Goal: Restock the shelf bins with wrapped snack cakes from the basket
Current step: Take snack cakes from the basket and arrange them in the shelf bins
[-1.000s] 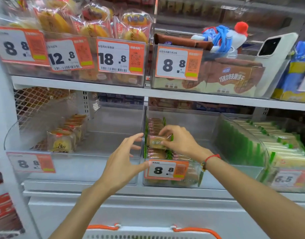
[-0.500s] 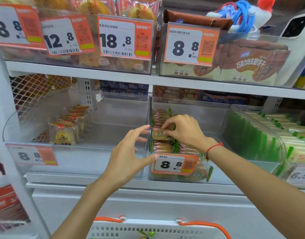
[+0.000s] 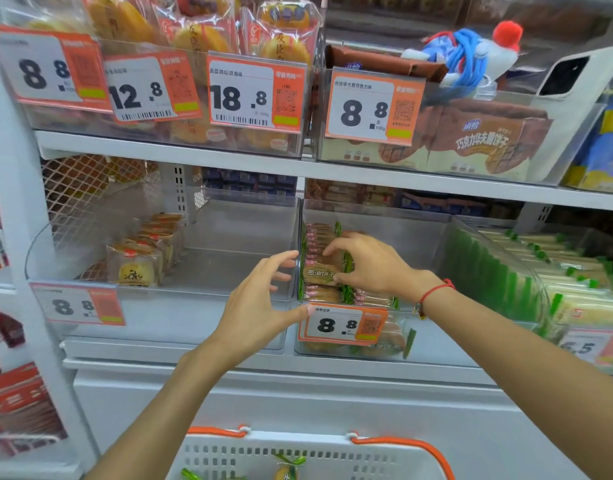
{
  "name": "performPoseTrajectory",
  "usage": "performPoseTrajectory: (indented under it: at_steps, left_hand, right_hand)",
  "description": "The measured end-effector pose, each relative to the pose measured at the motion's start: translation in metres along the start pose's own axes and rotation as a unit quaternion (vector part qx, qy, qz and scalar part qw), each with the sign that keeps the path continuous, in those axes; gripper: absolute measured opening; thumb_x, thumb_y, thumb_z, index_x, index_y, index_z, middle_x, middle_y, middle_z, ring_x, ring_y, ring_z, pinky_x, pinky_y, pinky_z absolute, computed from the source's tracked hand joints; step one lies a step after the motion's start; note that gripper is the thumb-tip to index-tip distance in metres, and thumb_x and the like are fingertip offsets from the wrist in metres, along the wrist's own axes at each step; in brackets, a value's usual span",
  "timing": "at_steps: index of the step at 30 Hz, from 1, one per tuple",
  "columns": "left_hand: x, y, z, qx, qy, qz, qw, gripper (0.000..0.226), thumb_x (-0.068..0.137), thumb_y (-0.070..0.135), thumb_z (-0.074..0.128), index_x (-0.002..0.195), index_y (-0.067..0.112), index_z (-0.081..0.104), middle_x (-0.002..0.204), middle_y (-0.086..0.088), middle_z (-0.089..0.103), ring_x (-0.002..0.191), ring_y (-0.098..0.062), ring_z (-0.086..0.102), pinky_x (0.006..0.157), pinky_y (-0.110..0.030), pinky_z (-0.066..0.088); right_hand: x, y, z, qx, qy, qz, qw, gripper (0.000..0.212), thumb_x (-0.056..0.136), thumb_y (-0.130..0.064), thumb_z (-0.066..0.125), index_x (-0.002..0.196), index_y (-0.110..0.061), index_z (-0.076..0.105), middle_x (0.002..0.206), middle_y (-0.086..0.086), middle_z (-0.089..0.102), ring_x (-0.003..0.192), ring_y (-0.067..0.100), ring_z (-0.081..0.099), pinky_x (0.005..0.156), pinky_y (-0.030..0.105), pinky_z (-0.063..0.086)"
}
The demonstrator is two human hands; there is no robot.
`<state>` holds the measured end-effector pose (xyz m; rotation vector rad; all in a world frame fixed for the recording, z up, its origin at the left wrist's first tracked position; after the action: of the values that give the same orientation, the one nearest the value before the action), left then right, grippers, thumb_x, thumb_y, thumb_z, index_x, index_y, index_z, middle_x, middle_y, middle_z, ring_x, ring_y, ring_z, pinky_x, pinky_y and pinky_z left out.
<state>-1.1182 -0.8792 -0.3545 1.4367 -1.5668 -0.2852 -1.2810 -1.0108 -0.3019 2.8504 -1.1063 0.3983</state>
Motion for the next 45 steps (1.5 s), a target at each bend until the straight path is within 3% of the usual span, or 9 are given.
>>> performPoseTrajectory:
  at_steps: [8, 12, 16, 20, 26, 29, 32, 39, 45]
  left_hand:
    - [-0.023, 0.013, 0.002, 0.048, 0.075, 0.044, 0.995, 0.062, 0.079, 0.027, 0.077, 0.133, 0.032, 0.046, 0.123, 0.022, 0.051, 0.112, -0.001, 0.050, 0.097, -0.029, 0.041]
    - [-0.069, 0.016, 0.006, 0.086, 0.102, 0.055, 0.990, 0.032, 0.084, 0.039, 0.057, 0.114, 0.045, 0.050, 0.104, 0.031, 0.055, 0.098, 0.007, 0.051, 0.085, -0.016, 0.038]
    - [-0.115, -0.006, 0.017, 0.129, 0.002, -0.029, 0.991, 0.022, 0.089, 0.032, 0.062, 0.108, 0.043, 0.058, 0.100, 0.032, 0.053, 0.094, 0.009, 0.049, 0.074, -0.017, 0.041]
    - [-0.149, -0.048, 0.031, 0.189, -0.140, -0.120, 0.965, 0.026, 0.094, 0.027, 0.055, 0.118, 0.037, 0.057, 0.122, 0.018, 0.057, 0.113, -0.005, 0.053, 0.088, -0.027, 0.044]
    - [-0.213, -0.107, 0.066, 0.297, -0.344, -0.159, 0.876, 0.041, 0.100, 0.029, 0.039, 0.140, 0.026, 0.040, 0.145, 0.003, 0.042, 0.132, -0.018, 0.039, 0.105, -0.033, 0.033]
    - [-0.241, -0.125, 0.071, 0.320, -0.396, -0.160, 0.846, 0.052, 0.101, 0.045, 0.032, 0.150, 0.031, 0.022, 0.157, 0.008, 0.017, 0.143, -0.017, 0.017, 0.113, -0.040, 0.025]
    - [-0.248, -0.131, 0.069, 0.321, -0.381, -0.149, 0.855, 0.054, 0.099, 0.048, 0.035, 0.149, 0.038, 0.020, 0.156, 0.012, 0.013, 0.142, -0.015, 0.015, 0.114, -0.039, 0.024]
    - [-0.244, -0.137, 0.074, 0.269, -0.372, -0.206, 0.865, 0.053, 0.094, 0.046, 0.049, 0.143, 0.041, 0.030, 0.150, 0.012, 0.018, 0.138, -0.016, 0.016, 0.112, -0.039, 0.024]
    - [-0.217, -0.123, 0.078, 0.195, -0.312, -0.257, 0.894, 0.030, 0.100, 0.038, 0.038, 0.124, 0.034, 0.055, 0.136, 0.007, 0.048, 0.130, -0.017, 0.037, 0.111, -0.045, 0.029]
  right_hand:
    - [-0.079, -0.034, -0.021, 0.093, 0.124, 0.006, 0.988, 0.019, 0.085, -0.026, 0.068, 0.102, -0.033, 0.064, 0.091, -0.019, 0.051, 0.084, 0.001, 0.049, 0.069, 0.024, 0.044]
    - [-0.122, -0.050, 0.003, 0.098, 0.063, -0.004, 0.993, 0.018, 0.084, -0.028, 0.067, 0.102, -0.033, 0.064, 0.081, -0.018, 0.053, 0.071, 0.001, 0.047, 0.063, 0.024, 0.043]
    - [-0.148, -0.058, 0.063, 0.074, -0.120, 0.023, 0.990, 0.022, 0.089, -0.032, 0.061, 0.111, -0.031, 0.061, 0.093, -0.013, 0.061, 0.085, 0.009, 0.056, 0.067, 0.028, 0.041]
    - [-0.170, -0.062, 0.132, 0.089, -0.252, 0.056, 0.962, 0.024, 0.091, -0.026, 0.057, 0.115, -0.025, 0.061, 0.104, -0.003, 0.067, 0.100, 0.018, 0.059, 0.080, 0.031, 0.046]
    - [-0.201, -0.076, 0.213, 0.159, -0.338, 0.112, 0.921, 0.030, 0.094, -0.028, 0.052, 0.122, -0.019, 0.059, 0.121, 0.007, 0.061, 0.111, 0.026, 0.056, 0.076, 0.029, 0.040]
    - [-0.213, -0.079, 0.244, 0.156, -0.343, 0.144, 0.915, 0.051, 0.094, -0.033, 0.052, 0.141, -0.018, 0.039, 0.139, 0.010, 0.048, 0.127, 0.029, 0.045, 0.101, 0.036, 0.039]
    - [-0.226, -0.081, 0.266, 0.157, -0.350, 0.206, 0.900, 0.061, 0.093, -0.033, 0.057, 0.143, -0.014, 0.029, 0.142, 0.013, 0.040, 0.132, 0.032, 0.036, 0.106, 0.042, 0.037]
    - [-0.228, -0.078, 0.271, 0.164, -0.299, 0.217, 0.915, 0.050, 0.086, -0.033, 0.068, 0.119, -0.014, 0.035, 0.090, 0.001, 0.056, 0.088, 0.022, 0.058, 0.067, 0.032, 0.046]
    - [-0.212, -0.060, 0.213, 0.145, -0.318, 0.104, 0.931, 0.057, 0.079, -0.027, 0.076, 0.122, -0.019, 0.040, 0.111, 0.003, 0.056, 0.098, 0.019, 0.048, 0.072, 0.030, 0.041]
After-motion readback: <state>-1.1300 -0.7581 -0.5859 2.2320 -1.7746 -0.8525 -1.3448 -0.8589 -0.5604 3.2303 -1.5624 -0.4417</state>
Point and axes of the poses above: each hand's wrist, its own x-axis towards the middle knuckle, its own z-axis out of the palm, y = z × x, the point moved 1 cm from there along x, towards the middle knuckle
